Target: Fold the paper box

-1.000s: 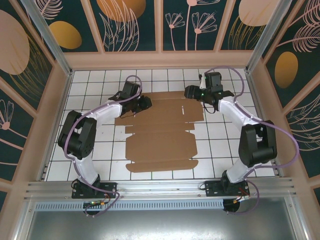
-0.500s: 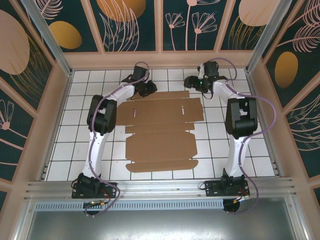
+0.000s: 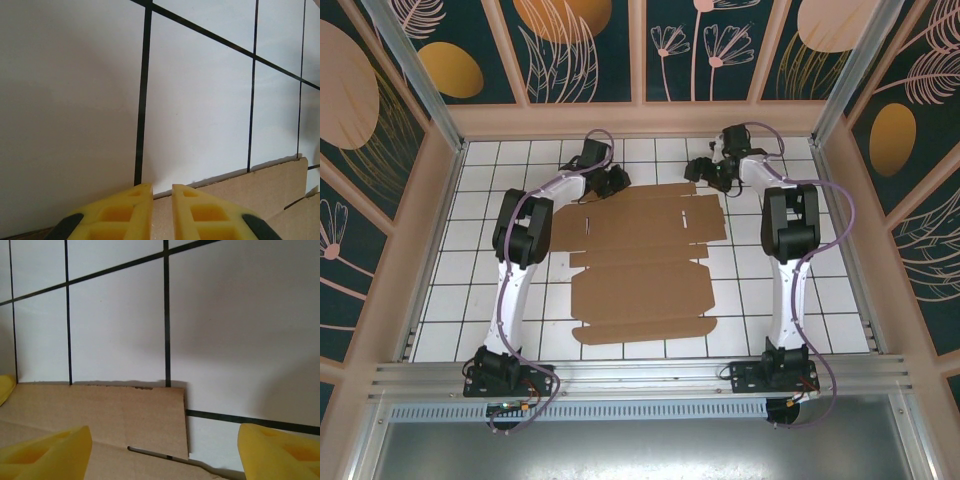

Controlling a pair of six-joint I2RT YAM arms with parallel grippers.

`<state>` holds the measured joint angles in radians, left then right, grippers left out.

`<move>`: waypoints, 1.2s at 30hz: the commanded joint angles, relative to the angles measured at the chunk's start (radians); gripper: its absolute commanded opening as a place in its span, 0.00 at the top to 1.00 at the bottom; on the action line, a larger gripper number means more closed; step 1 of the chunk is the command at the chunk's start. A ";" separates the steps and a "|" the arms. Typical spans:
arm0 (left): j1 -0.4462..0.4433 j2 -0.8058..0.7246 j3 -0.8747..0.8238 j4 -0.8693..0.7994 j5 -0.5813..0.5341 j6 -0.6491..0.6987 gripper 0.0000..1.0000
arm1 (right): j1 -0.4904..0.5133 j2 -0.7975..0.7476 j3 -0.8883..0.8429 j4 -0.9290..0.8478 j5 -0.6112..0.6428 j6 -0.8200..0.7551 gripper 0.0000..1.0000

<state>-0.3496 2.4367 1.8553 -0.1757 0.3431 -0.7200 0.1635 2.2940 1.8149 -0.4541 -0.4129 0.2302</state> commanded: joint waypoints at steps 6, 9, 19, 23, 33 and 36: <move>0.003 -0.189 -0.163 0.050 -0.035 0.038 0.74 | 0.015 -0.014 -0.018 -0.026 0.058 0.001 0.23; 0.008 -0.222 -0.199 0.093 0.005 0.010 0.69 | 0.015 -0.016 -0.020 -0.031 0.064 -0.001 0.23; 0.009 -0.272 -0.343 0.070 -0.019 -0.010 0.72 | 0.014 -0.024 -0.028 -0.042 0.055 -0.023 0.24; 0.024 -0.228 -0.356 0.044 -0.017 -0.023 0.74 | 0.013 0.001 -0.002 -0.060 0.004 -0.023 0.23; 0.033 -0.157 -0.332 0.029 -0.018 0.011 0.77 | 0.046 0.113 0.147 -0.114 -0.046 -0.009 0.23; 0.034 -0.151 -0.333 0.030 -0.018 0.020 0.78 | 0.072 0.156 0.208 -0.148 -0.047 -0.012 0.24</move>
<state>-0.3195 2.2292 1.5188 -0.1081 0.3405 -0.7254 0.1909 2.3951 1.9640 -0.5522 -0.4225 0.2184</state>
